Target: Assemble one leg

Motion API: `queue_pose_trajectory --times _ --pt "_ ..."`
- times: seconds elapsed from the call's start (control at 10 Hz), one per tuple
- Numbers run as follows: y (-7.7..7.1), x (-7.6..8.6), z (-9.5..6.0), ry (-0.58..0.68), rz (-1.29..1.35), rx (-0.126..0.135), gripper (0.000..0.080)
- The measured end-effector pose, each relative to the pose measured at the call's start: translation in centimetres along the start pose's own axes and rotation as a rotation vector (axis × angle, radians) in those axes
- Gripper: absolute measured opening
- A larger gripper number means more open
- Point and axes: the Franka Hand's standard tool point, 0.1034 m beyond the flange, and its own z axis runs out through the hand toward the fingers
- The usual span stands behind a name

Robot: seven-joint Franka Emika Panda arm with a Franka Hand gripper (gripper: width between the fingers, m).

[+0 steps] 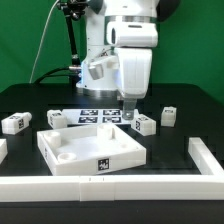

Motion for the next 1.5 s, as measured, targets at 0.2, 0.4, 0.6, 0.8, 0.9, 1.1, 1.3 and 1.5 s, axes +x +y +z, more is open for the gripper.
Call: queue_pose_trajectory --times 0.2,0.4,0.6,0.8,0.9,1.1,1.3,1.5 --pt "-1.3 -1.5 0.6 -0.009 -0.059 0.023 0.065" --pt "-1.6 -1.9 0.7 -0.008 -0.052 0.027 0.065" --pt "-1.6 -2.0 0.7 -0.008 -0.051 0.027 0.065" --pt "-2.7 -1.8 1.4 -0.004 -0.079 0.04 0.065" --pt "-3.7 -2.4 1.8 -0.004 -0.091 0.042 0.065" --pt "-5.1 -3.5 2.3 -0.002 -0.109 0.063 0.065" --pt "-6.0 -3.6 3.0 0.006 -0.113 0.079 0.065" --pt "-7.0 -3.5 4.8 0.023 -0.147 0.108 0.065"
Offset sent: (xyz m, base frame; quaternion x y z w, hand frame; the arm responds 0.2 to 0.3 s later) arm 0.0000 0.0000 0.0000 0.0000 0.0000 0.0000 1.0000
